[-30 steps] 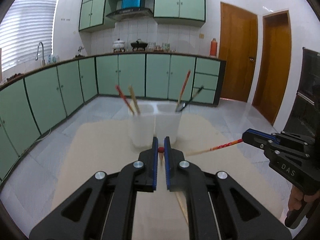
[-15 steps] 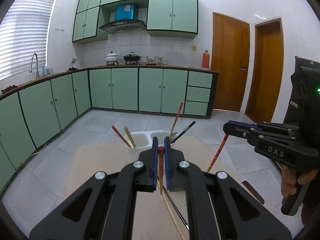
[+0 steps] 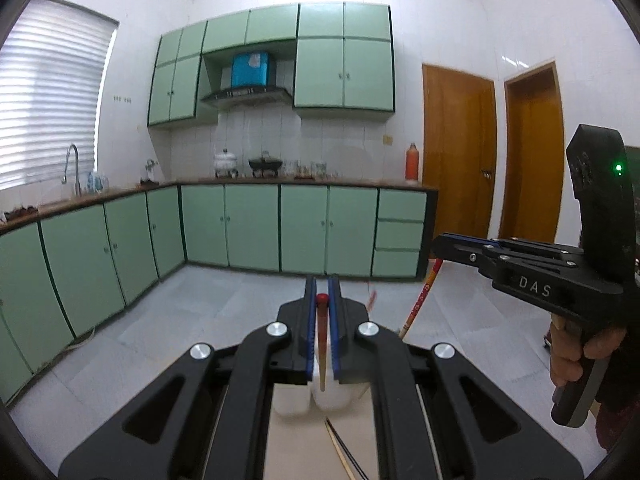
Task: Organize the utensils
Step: 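Open both grippers over the white holder, dropping the chopsticks in, then move both open grippers back down to the last two chopsticks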
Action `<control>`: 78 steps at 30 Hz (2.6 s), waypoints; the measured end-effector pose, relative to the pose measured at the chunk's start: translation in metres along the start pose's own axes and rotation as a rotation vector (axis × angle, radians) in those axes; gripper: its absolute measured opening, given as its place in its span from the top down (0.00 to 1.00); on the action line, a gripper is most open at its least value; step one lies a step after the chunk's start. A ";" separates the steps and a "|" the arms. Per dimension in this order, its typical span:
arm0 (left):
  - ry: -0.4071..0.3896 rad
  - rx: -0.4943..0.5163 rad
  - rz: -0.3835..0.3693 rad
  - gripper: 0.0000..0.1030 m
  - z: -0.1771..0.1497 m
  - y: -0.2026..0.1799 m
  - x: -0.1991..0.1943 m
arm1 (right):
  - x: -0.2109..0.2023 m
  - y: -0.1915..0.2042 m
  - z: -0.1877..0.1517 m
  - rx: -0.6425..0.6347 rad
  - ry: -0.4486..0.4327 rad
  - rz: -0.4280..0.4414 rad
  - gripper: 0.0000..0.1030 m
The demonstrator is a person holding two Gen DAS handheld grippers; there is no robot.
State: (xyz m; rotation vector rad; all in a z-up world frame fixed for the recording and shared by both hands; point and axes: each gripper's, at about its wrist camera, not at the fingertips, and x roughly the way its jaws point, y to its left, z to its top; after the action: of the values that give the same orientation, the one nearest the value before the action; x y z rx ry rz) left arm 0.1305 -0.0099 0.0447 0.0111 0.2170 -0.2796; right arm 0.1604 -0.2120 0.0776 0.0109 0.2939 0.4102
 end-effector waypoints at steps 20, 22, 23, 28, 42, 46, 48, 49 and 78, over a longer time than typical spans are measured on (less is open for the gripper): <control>0.110 0.020 0.063 0.95 -0.008 0.029 0.115 | 0.113 -0.036 -0.010 0.034 0.080 -0.060 0.95; 0.123 0.023 0.062 0.95 -0.014 0.030 0.120 | 0.118 -0.038 -0.017 0.039 0.101 -0.054 0.95; 0.134 0.024 0.060 0.95 -0.017 0.030 0.123 | 0.121 -0.038 -0.019 0.040 0.112 -0.048 0.94; 0.171 0.010 0.068 0.81 -0.027 0.038 0.130 | 0.119 -0.042 -0.026 0.045 0.129 -0.055 0.92; 0.019 -0.024 0.105 0.28 -0.013 0.036 0.059 | 0.040 -0.048 -0.024 0.093 -0.030 -0.115 0.50; -0.008 -0.037 0.118 0.18 -0.026 0.029 0.032 | 0.017 -0.041 -0.043 0.100 -0.048 -0.130 0.39; -0.011 -0.045 0.119 0.17 -0.034 0.026 0.021 | 0.006 -0.038 -0.057 0.112 -0.043 -0.126 0.36; -0.008 -0.047 0.119 0.16 -0.039 0.024 0.017 | 0.002 -0.036 -0.063 0.118 -0.036 -0.125 0.34; 0.191 -0.028 0.146 0.09 -0.202 -0.001 -0.036 | -0.037 0.006 -0.222 0.176 0.147 -0.201 0.15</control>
State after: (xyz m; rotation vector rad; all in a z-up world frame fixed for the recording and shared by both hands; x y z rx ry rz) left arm 0.0534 0.0074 -0.1446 0.0258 0.4079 -0.1297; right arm 0.0625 -0.2320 -0.1245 0.1225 0.4711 0.1851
